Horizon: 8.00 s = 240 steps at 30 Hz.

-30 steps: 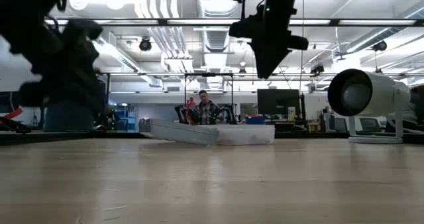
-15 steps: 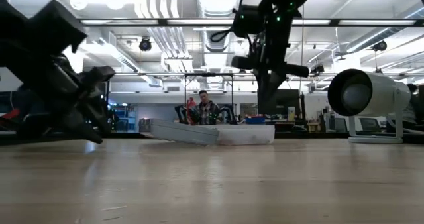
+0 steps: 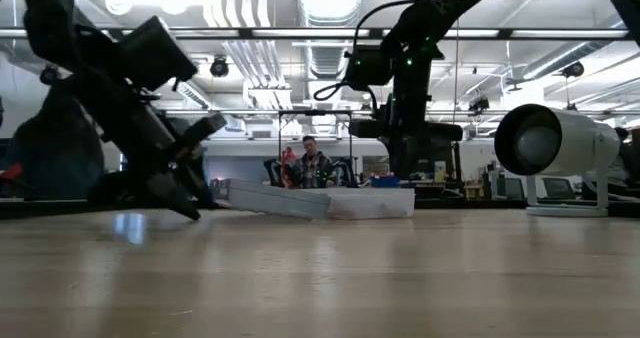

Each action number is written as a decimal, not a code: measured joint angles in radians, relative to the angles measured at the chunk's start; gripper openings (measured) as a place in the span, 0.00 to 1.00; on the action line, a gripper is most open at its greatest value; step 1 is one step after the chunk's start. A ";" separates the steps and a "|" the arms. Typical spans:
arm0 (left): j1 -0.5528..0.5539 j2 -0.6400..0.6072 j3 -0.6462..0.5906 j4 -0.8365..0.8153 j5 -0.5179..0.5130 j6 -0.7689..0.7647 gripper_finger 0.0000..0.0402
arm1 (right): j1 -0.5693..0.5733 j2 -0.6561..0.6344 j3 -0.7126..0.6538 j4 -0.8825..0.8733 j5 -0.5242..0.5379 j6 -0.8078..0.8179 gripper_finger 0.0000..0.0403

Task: Pick & place school supplies into a supply box
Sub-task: Close the black supply box

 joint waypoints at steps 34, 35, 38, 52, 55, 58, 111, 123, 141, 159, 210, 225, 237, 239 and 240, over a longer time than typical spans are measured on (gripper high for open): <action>0.117 0.020 0.319 -0.013 -0.018 0.470 0.26 | 0.026 0.003 -0.075 0.222 -0.315 -0.058 0.11; 0.117 0.020 0.319 -0.016 -0.016 0.470 0.26 | 0.026 0.003 -0.070 0.222 -0.321 -0.062 0.11; 0.125 0.020 0.317 -0.016 -0.015 0.470 0.26 | 0.032 -0.002 -0.066 0.218 -0.308 -0.081 0.11; 0.161 0.029 0.301 -0.037 -0.015 0.470 0.26 | 0.055 -0.148 -0.066 0.090 0.063 -0.010 0.12; 0.201 0.044 0.300 0.013 0.032 0.475 0.26 | 0.058 -0.160 -0.066 0.096 0.038 -0.005 0.12; 0.230 0.071 0.300 0.125 0.111 0.509 0.26 | 0.057 -0.158 -0.066 0.093 -0.022 0.004 0.12; 0.208 -0.131 0.201 -0.279 0.140 0.503 0.26 | 0.387 -0.045 -0.014 0.325 -0.058 0.271 0.15; 0.208 -0.230 0.214 -0.008 0.316 0.489 0.26 | 0.415 -0.135 -0.119 0.033 0.005 0.238 0.13; 0.088 0.201 0.504 -0.223 0.342 0.505 0.26 | 0.309 -0.090 -0.322 0.533 -0.123 0.305 0.09; 0.063 0.232 0.593 -0.388 0.342 0.566 0.26 | 0.298 0.012 -0.377 0.898 -0.238 0.387 0.09; 0.037 0.227 0.559 -0.395 0.316 0.531 0.26 | 0.314 -0.013 -0.260 0.673 -0.152 0.256 0.10; 0.037 0.227 0.558 -0.387 0.308 0.529 0.26 | 0.321 0.062 -0.246 0.742 -0.239 0.253 0.10; 0.037 0.227 0.559 -0.382 0.307 0.528 0.26 | 0.329 0.047 -0.227 0.724 -0.231 0.199 0.09; 0.037 0.227 0.559 -0.385 0.313 0.528 0.26 | 0.332 0.057 -0.227 0.738 -0.271 0.193 0.09; 0.036 0.227 0.559 -0.386 0.315 0.527 0.26 | 0.334 0.066 -0.227 0.754 -0.294 0.191 0.09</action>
